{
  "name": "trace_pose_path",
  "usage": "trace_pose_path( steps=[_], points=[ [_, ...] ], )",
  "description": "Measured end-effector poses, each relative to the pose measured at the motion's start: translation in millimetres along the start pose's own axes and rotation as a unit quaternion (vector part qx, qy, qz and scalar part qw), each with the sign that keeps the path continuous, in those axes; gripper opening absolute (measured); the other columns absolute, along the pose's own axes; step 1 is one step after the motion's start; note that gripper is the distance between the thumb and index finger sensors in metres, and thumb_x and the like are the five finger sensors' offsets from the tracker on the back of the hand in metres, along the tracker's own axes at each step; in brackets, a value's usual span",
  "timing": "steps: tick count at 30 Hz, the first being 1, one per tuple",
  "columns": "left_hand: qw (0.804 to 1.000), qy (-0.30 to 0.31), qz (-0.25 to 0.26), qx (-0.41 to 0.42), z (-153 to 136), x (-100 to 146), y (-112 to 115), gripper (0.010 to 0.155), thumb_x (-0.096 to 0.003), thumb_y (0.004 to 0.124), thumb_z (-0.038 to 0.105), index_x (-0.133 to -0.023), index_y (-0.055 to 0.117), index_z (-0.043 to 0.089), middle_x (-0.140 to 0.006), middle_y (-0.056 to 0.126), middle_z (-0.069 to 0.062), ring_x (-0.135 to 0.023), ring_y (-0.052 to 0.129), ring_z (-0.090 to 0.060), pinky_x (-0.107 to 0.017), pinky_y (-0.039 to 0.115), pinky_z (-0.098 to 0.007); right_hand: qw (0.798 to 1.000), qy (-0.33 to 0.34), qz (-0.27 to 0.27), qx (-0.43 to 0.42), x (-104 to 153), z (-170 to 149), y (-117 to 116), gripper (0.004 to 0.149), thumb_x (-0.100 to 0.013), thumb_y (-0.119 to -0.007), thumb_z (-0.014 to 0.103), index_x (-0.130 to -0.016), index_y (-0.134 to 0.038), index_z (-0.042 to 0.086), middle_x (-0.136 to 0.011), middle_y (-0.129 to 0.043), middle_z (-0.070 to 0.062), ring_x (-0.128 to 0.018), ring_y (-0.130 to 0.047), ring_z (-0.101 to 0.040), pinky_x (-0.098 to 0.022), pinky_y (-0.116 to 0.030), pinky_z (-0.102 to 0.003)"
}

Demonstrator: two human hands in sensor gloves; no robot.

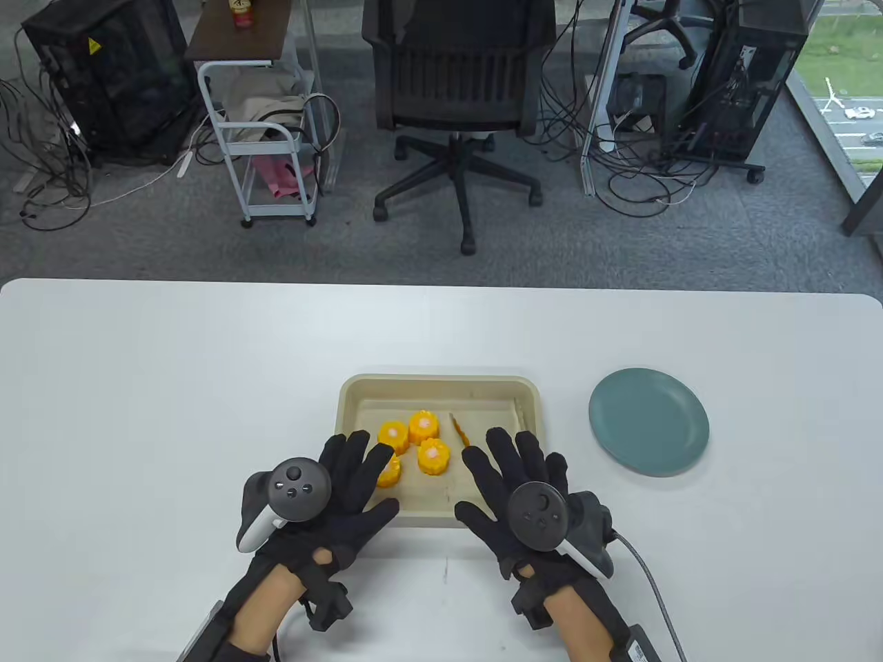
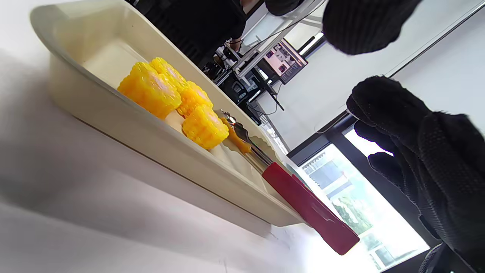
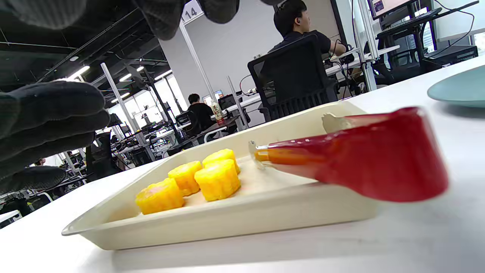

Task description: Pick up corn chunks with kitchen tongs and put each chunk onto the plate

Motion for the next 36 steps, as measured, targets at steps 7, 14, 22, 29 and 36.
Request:
trace_pose_path(
  steps=[7,14,22,29,36],
  points=[
    [1.000,-0.003,0.002,0.010,0,1,0,0.077,-0.0508,0.063,0.060,-0.113,0.021,0.041,-0.120,-0.001,0.000,-0.110,-0.013,-0.035,-0.066,0.005,-0.078,1.000,-0.001,0.003,-0.001,0,0,0,0.073,-0.042,-0.058,0.075,-0.109,-0.042,0.049,-0.129,-0.027,0.011,-0.117,-0.017,-0.024,-0.078,-0.024,-0.060],
    [1.000,-0.005,0.002,0.018,-1,2,-1,0.077,-0.0509,0.063,0.059,-0.113,0.021,0.041,-0.120,-0.001,-0.001,-0.110,-0.013,-0.035,-0.066,0.004,-0.078,1.000,0.001,0.004,0.003,1,0,0,0.073,-0.042,-0.058,0.075,-0.109,-0.043,0.048,-0.129,-0.028,0.009,-0.117,-0.018,-0.025,-0.078,-0.025,-0.061],
    [1.000,-0.010,0.000,0.017,-2,1,-2,0.077,-0.0509,0.063,0.059,-0.113,0.022,0.040,-0.120,-0.001,-0.001,-0.110,-0.013,-0.035,-0.066,0.004,-0.078,1.000,0.000,0.000,0.013,4,-2,3,0.074,-0.043,-0.057,0.075,-0.109,-0.044,0.046,-0.129,-0.030,0.007,-0.117,-0.020,-0.027,-0.078,-0.027,-0.061],
    [1.000,-0.008,0.005,0.026,-2,2,-6,0.077,-0.0510,0.063,0.059,-0.113,0.021,0.040,-0.120,-0.001,-0.001,-0.110,-0.013,-0.034,-0.066,0.004,-0.078,0.999,-0.031,-0.019,0.039,5,-6,8,0.077,-0.043,-0.058,0.074,-0.110,-0.048,0.036,-0.126,-0.039,-0.005,-0.112,-0.032,-0.033,-0.078,-0.042,-0.056],
    [1.000,-0.009,0.005,0.025,-2,1,-6,0.077,-0.0510,0.063,0.059,-0.113,0.022,0.040,-0.120,-0.001,-0.001,-0.110,-0.013,-0.034,-0.066,0.004,-0.077,0.993,-0.095,0.003,0.064,4,-15,3,0.087,-0.042,-0.061,0.074,-0.110,-0.046,0.023,-0.119,-0.037,-0.012,-0.101,-0.035,-0.038,-0.073,-0.046,-0.048]
  ],
)
Point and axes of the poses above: the tracker on the back of each hand, its own z axis roughly to the thumb side, its own x axis roughly from the fingertips to the wrist, y = z × x, the point moved 2 cm from there along -x, roughly from the wrist to the fingertips
